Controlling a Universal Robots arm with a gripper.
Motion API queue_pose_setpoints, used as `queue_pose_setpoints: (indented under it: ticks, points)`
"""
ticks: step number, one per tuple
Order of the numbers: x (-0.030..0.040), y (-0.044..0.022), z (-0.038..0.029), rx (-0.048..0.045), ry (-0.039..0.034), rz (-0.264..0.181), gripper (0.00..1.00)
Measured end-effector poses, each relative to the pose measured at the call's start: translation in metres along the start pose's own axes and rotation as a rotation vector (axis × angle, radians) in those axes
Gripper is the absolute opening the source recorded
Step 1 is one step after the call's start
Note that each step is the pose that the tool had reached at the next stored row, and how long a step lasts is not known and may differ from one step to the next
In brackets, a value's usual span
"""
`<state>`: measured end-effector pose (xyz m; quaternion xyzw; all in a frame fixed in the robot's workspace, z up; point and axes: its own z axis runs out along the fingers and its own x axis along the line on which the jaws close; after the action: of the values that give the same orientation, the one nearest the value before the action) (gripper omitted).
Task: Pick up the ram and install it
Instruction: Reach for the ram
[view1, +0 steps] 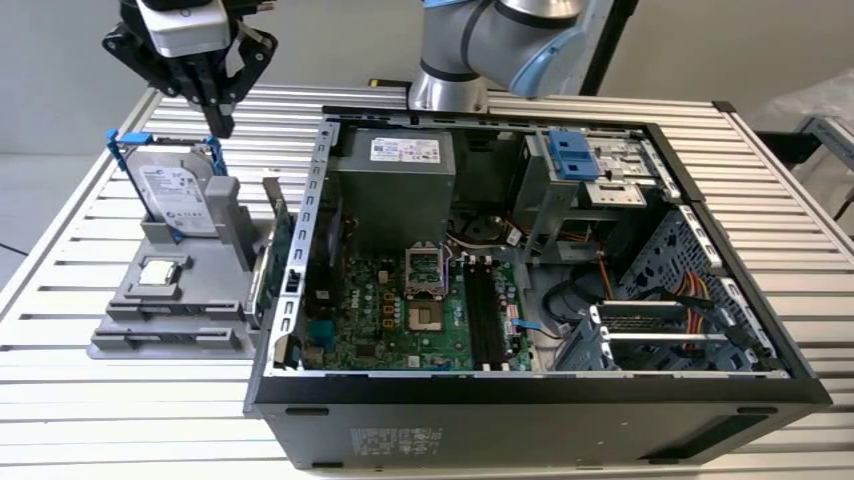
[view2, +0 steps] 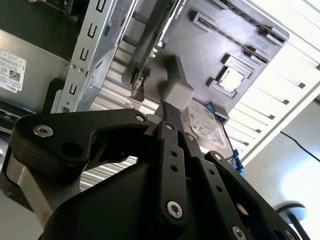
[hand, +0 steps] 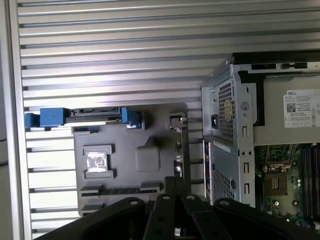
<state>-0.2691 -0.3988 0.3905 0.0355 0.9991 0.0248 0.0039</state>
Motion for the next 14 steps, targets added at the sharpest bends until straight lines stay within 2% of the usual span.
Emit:
queue_pose_setpoints:
  ticks: [14]
  points:
    - [0.0121, -0.0009, 0.0006, 0.0003, 0.0051, 0.0, 0.0]
